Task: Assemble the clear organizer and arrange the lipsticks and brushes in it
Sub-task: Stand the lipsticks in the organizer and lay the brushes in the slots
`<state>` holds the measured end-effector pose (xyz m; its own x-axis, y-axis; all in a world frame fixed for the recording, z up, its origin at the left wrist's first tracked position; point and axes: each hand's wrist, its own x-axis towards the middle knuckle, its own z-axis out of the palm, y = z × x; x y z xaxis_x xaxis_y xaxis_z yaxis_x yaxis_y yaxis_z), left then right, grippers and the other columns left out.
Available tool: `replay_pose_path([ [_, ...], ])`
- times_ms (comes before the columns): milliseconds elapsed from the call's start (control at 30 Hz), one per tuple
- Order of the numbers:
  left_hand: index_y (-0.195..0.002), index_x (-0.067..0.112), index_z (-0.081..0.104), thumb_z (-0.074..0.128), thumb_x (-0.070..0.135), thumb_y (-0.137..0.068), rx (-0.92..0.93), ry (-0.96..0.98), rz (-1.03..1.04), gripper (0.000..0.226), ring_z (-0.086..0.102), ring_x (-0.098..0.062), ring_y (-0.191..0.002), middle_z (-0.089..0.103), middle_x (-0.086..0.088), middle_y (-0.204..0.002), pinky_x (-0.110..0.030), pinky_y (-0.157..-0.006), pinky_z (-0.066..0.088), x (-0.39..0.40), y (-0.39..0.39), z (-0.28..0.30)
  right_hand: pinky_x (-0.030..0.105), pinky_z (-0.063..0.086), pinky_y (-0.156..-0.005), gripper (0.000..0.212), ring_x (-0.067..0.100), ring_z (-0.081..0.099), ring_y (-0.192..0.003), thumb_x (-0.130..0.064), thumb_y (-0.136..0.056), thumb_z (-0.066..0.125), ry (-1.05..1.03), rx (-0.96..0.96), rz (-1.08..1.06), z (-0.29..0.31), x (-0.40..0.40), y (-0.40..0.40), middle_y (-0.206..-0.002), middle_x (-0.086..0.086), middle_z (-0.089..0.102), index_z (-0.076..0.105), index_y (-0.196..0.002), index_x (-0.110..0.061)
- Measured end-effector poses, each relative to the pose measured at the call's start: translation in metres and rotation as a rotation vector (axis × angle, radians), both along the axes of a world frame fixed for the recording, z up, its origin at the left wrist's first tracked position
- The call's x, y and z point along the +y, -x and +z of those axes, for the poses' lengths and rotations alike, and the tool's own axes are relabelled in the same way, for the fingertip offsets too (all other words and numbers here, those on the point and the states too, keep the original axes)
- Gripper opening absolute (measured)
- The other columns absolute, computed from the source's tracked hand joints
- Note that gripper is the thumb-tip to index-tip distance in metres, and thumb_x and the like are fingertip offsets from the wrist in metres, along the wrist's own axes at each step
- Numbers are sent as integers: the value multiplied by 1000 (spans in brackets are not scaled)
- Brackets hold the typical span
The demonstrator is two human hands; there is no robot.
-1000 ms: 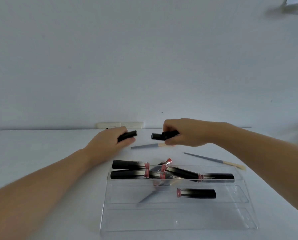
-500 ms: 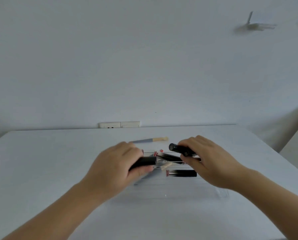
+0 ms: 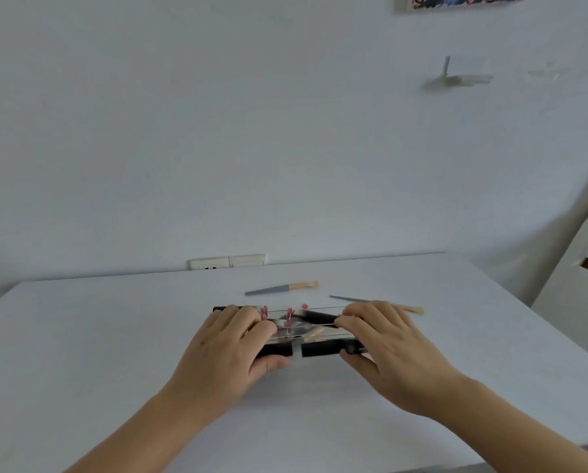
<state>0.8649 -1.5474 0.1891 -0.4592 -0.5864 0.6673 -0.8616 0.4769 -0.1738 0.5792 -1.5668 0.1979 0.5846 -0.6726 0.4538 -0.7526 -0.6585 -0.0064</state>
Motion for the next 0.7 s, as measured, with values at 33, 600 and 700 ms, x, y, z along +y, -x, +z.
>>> replay_pose_path([
  [33,-95,13,73,48,62,-94,5,-6,-1,55,59,-23,-77,60,0,-88,-36,-71,51,0,0,0,32,40,-100,36,18,50,-115,-44,-97,51,-9,2,-8,1,0,1,-125,-8,55,57,-126,-25],
  [600,-117,38,59,42,65,-94,298,-543,61,40,52,5,-99,54,20,-115,-24,-82,42,-59,-9,64,21,17,-112,89,1,19,-136,-86,-68,55,-260,4,-10,23,-26,15,-146,-28,31,37,-145,-47],
  [700,-136,39,51,52,67,-92,44,-830,183,53,53,-9,-118,50,11,-139,-33,-93,44,-104,-2,78,18,21,-108,83,-4,25,-134,-89,-68,55,-275,-55,44,40,-31,15,-140,-32,37,46,-139,-47],
])
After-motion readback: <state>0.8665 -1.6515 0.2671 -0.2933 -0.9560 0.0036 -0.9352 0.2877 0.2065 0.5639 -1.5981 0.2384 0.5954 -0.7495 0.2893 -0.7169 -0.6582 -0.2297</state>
